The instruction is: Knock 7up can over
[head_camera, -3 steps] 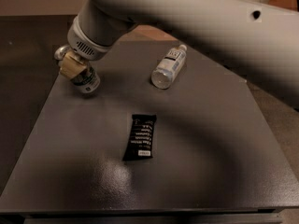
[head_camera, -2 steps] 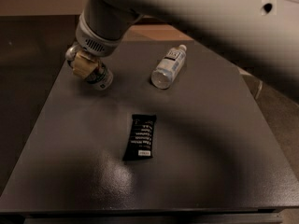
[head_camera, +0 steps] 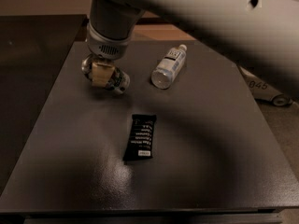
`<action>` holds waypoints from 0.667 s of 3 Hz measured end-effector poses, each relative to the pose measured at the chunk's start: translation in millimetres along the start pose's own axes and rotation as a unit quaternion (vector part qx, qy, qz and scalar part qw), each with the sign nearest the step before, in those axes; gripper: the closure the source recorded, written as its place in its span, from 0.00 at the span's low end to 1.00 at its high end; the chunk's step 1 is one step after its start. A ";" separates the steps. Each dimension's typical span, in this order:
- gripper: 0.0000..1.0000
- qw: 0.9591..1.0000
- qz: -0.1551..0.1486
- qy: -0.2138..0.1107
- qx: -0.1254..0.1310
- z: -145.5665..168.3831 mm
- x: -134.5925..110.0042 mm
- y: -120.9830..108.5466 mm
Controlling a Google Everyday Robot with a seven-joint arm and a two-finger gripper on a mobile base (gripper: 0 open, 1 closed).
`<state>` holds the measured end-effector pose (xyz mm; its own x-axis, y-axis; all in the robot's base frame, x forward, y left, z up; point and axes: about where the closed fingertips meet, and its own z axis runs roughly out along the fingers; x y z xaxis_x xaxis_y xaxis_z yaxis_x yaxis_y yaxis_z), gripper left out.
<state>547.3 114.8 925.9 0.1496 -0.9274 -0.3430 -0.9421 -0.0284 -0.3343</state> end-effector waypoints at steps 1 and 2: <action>0.62 0.998 -0.052 0.031 -0.033 12.4 10.5 12.7; 0.39 0.993 -0.089 0.049 -0.055 20.8 17.0 22.8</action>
Offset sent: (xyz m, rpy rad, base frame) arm -0.0182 -0.0136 -0.0460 -0.2361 0.0493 0.2414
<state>534.6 106.1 894.2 0.2916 -0.9359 -0.1978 -0.9314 -0.2307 -0.2815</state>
